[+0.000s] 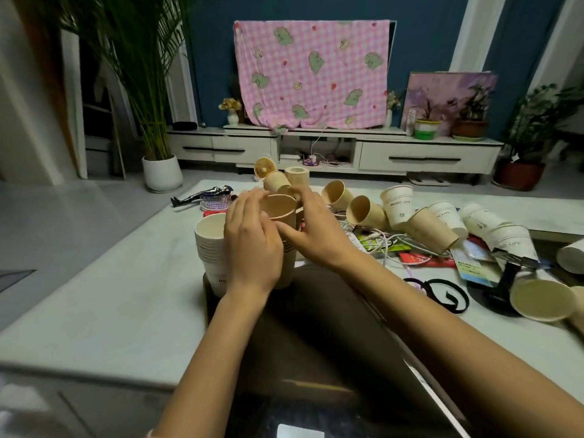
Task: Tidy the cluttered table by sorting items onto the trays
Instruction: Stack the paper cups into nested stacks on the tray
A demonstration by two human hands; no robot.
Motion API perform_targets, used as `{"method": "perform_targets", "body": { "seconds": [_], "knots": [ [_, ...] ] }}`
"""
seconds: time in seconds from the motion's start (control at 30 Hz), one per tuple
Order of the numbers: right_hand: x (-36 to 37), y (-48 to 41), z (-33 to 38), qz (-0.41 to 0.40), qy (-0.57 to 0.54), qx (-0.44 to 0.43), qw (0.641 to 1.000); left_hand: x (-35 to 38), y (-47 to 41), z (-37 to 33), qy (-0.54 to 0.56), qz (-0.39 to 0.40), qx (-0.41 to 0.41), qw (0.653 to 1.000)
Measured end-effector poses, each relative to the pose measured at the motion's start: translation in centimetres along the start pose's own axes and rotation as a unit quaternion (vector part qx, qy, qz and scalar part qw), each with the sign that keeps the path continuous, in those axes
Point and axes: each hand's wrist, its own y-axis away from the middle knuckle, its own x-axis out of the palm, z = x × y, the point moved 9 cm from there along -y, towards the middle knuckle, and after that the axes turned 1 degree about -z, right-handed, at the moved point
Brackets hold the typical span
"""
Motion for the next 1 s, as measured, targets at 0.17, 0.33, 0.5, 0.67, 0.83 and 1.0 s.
{"method": "perform_targets", "body": {
  "seconds": [0.17, 0.33, 0.5, 0.67, 0.83, 1.0],
  "knots": [
    [-3.2, 0.5, -2.9, -0.040, 0.026, 0.025, 0.999, 2.6, 0.9, -1.5, -0.044, 0.071, 0.060, 0.995],
    [-12.3, 1.6, -13.6, -0.080, 0.280, 0.171, 0.941, 5.6, 2.3, -1.4, -0.130, 0.154, 0.118, 0.972],
    [-14.5, 3.6, -21.3, 0.047, 0.362, 0.280, 0.888, 6.3, 3.0, -0.8, -0.160, 0.181, 0.125, 0.962],
    [-13.6, 3.9, -22.8, 0.060, 0.420, 0.257, 0.868, 6.1, 2.6, -0.3, -0.162, 0.180, 0.115, 0.963],
    [-13.7, 4.3, -23.5, 0.071, 0.418, 0.256, 0.869, 6.2, 2.7, -0.2, -0.164, 0.181, 0.115, 0.963],
    [-14.4, 4.4, -21.3, 0.068, 0.435, 0.210, 0.873, 6.5, 2.8, 0.0, -0.212, 0.198, 0.124, 0.949]
  ]
}}
